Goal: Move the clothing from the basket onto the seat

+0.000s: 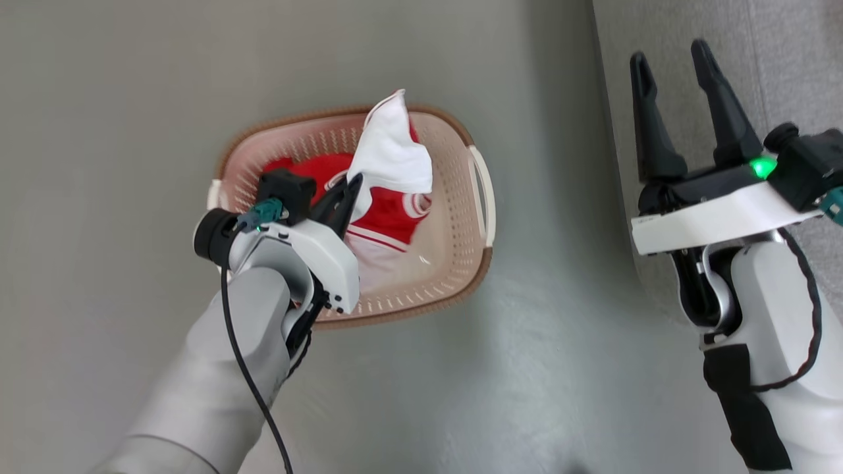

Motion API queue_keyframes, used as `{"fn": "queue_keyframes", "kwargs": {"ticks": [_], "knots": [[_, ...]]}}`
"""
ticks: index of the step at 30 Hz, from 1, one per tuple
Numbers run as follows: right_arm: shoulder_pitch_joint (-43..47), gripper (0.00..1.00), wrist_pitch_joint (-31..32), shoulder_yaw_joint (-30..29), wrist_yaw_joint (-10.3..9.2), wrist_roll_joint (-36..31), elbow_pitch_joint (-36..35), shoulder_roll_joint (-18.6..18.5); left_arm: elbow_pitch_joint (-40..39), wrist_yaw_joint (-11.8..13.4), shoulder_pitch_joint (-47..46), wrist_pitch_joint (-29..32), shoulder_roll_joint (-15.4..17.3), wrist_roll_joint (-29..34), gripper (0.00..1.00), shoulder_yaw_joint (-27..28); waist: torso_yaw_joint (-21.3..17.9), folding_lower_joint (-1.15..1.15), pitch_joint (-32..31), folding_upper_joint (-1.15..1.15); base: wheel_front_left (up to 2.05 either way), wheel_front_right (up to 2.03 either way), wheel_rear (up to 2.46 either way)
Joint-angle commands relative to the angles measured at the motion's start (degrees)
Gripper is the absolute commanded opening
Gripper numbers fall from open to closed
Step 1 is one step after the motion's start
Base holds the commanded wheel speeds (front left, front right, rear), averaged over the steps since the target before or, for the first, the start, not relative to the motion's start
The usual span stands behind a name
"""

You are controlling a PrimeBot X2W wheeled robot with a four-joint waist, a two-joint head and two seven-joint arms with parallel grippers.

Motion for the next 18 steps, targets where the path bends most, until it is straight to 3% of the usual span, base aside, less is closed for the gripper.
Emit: {"fn": "queue_keyframes", "kwargs": {"ticks": [1,18], "knots": [[2.0,1.0,-0.3,0.6,0.18,-0.5,-1.0,-0.1,-1.4,0.0,1.3,-0.6,0.7,0.4,0.0,1.6,2.2,0.0,-3.7,0.0,0.0,0.0,0.0],[11.7,1.0,-0.3,-0.8,0.18,-0.6,3.7,-1.0,-16.5,-0.1,12.7,-0.6,1.8,4.5,0.0,10.1,6.1,0.0,-19.4,0.0,0.0,0.0,0.0]]}}
